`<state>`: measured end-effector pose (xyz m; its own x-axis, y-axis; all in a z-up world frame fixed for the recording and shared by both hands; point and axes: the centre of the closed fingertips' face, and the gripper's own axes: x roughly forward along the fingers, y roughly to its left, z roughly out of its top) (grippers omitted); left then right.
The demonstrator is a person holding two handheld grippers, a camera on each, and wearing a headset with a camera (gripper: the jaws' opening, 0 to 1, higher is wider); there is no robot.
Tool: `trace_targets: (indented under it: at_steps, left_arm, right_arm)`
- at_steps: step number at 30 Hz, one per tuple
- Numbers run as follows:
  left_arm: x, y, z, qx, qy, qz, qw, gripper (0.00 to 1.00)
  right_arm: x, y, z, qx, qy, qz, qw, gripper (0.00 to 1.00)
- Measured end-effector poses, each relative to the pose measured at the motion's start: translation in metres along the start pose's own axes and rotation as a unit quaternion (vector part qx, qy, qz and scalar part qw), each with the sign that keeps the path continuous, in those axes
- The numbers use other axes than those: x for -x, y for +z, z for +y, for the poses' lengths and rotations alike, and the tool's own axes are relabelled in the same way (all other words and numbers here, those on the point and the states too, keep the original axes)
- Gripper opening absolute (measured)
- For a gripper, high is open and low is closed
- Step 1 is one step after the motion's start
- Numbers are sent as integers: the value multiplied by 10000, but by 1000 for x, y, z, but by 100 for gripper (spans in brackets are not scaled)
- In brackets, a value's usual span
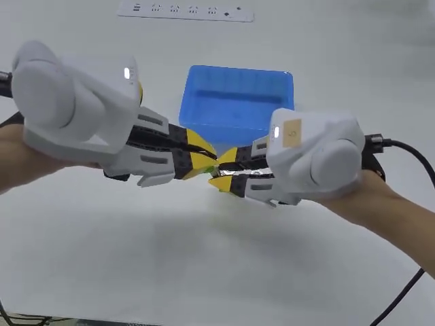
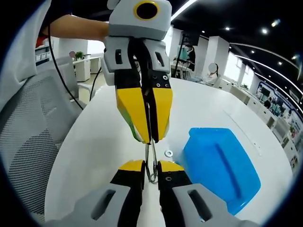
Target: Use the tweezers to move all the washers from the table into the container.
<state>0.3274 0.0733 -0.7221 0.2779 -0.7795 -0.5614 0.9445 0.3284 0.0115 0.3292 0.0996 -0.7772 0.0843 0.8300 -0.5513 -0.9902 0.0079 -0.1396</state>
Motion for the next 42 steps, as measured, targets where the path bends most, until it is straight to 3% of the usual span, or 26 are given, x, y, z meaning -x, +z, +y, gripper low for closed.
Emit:
trace_targets:
  at_steps: [23,38,42]
  left_arm:
    - [-3,1,5,182,7,174,9997,7]
    - [-5,1,1,205,8,385,9990,7]
    - [3,8,0,247,13,291,9993,7]
  right_arm:
    - [-2,-2,0,-331,88,59,9994,11]
    - [-1,-3,2,-183,39,128,9997,10]
    - [4,5,2,-179,0,75,9998,10]
